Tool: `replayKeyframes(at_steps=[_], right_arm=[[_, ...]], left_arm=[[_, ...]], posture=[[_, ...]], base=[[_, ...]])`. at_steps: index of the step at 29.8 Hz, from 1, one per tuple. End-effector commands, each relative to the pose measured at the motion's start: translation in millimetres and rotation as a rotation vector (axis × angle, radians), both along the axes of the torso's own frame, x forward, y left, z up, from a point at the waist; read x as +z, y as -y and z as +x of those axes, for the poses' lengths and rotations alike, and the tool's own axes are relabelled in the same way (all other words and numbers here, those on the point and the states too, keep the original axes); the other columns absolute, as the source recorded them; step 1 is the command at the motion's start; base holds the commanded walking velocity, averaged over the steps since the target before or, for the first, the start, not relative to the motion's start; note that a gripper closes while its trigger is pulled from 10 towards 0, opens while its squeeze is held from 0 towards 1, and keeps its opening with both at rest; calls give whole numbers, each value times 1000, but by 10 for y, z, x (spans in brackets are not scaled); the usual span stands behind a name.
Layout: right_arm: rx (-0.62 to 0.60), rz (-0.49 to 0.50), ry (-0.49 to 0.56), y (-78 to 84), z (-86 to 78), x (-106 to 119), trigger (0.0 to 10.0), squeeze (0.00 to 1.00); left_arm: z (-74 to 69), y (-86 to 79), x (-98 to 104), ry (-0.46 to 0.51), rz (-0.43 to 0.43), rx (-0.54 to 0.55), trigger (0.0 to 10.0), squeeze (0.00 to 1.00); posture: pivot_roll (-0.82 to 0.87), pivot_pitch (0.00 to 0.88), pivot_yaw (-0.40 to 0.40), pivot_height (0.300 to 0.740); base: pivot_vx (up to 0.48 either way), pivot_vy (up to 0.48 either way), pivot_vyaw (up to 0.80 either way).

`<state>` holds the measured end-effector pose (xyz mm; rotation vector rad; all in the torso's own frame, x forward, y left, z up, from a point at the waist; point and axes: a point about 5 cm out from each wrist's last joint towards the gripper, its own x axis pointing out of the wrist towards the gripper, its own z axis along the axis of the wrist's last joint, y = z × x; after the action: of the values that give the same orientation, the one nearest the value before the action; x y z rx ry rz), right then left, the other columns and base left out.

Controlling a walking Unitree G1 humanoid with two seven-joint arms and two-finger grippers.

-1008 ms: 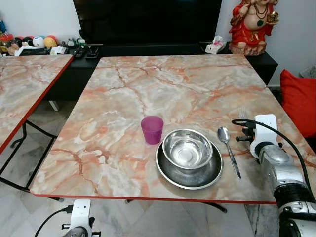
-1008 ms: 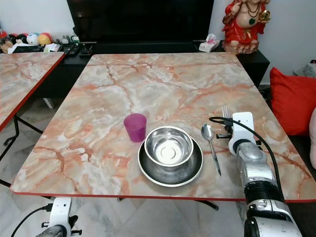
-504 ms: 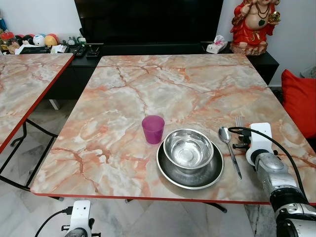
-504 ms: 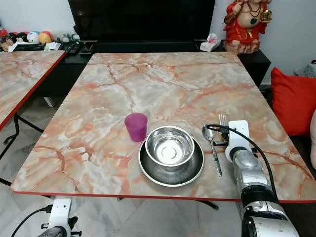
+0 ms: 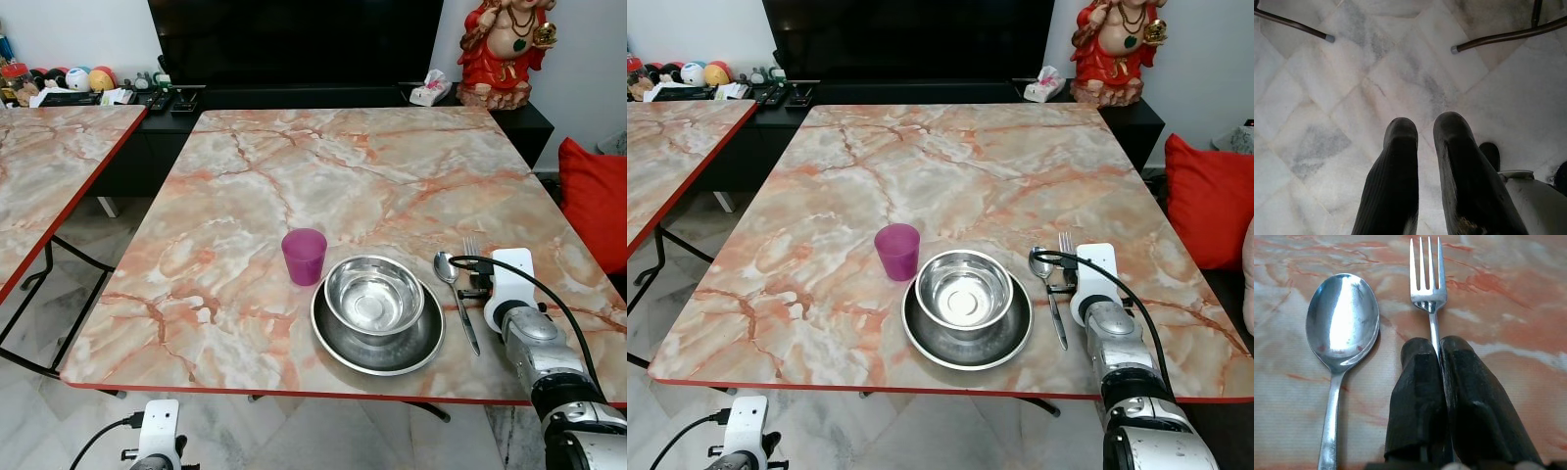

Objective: Setting the table

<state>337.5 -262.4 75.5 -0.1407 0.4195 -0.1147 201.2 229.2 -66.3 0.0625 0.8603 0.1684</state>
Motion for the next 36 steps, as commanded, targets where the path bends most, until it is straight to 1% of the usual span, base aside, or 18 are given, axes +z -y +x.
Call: replayKeyframes(at_steps=[1,7,13,14,15,16,28,29,30,36], right_arm=[[12,4,1,-37,31,17,10000,0],[8,2,-14,-30,12,-14,10000,0],[21,14,-26,-60,7,-41,10000,0],[20,19,-23,-63,9,-40,10000,247],[19,24,-21,-65,12,-37,10000,722],[19,24,-20,-65,13,-35,10000,1000],[11,14,-16,-45,23,-12,10000,1000],[10,12,-13,-46,29,-3,10000,545],[9,17,-9,-49,33,2,10000,0],[4,26,-2,-55,43,15,10000,0]], left_arm=[[6,-20,9,4,4,15,10000,0],[7,-20,9,5,5,16,10000,0],[13,-25,14,7,7,18,10000,0],[14,-26,14,7,7,19,10000,0],[15,-25,15,7,7,19,10000,0],[16,-25,15,7,7,19,10000,0],[18,-19,15,8,5,18,10000,0],[19,-17,15,9,4,18,10000,0],[20,-16,15,9,4,18,10000,0],[24,-11,16,9,3,17,10000,0]], posture=[[44,0,33,740],[45,0,33,740],[49,0,33,740],[50,0,33,740],[50,0,32,740],[50,0,32,740],[49,0,32,740],[49,0,32,740],[49,0,32,740],[50,0,31,740]], base=[[0,0,0],[0,0,0],[0,0,0],[0,0,0],[0,0,0],[0,0,0],[0,0,0],[0,0,0],[0,0,0],[0,0,0]])
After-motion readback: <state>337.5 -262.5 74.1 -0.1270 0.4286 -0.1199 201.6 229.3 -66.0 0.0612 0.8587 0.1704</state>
